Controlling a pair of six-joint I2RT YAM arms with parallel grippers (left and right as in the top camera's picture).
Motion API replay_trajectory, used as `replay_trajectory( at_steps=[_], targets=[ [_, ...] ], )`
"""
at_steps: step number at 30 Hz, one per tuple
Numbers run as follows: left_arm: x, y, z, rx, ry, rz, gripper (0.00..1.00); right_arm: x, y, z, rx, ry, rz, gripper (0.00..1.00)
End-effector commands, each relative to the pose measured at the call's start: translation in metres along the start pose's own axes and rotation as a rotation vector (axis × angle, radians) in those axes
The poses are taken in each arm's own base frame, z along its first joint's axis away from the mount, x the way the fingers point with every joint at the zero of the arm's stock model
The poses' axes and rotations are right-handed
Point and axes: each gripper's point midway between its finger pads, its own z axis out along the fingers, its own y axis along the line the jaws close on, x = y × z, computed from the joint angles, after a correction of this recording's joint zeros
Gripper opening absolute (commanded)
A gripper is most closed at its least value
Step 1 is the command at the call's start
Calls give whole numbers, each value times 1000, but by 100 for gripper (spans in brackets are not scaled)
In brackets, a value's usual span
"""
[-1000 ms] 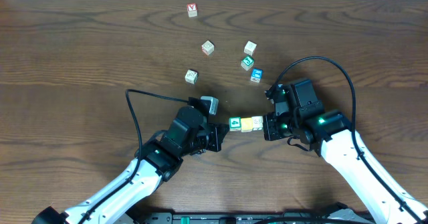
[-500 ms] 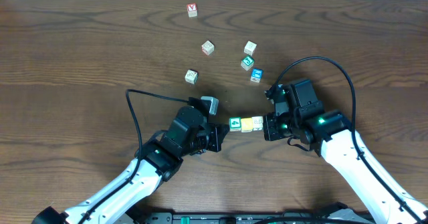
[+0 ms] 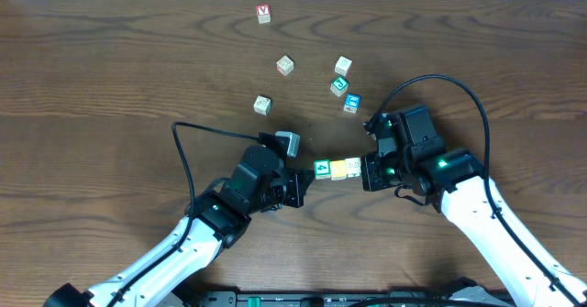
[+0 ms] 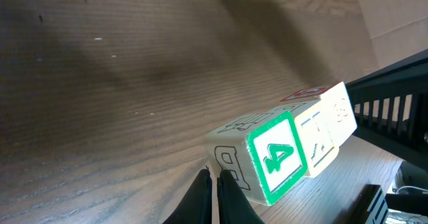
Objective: Lift 3 blocks
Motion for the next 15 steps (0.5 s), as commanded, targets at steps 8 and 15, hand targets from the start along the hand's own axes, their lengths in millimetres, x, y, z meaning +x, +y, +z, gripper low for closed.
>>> replay_trajectory(
  at_steps=[8, 15],
  targets=[
    [-16, -43, -6, 137, -8, 51, 7, -2, 50, -12, -210, 7, -68, 1],
    [-16, -43, -6, 137, -7, 51, 7, -2, 50, -12, -209, 7, -68, 1]
  ],
)
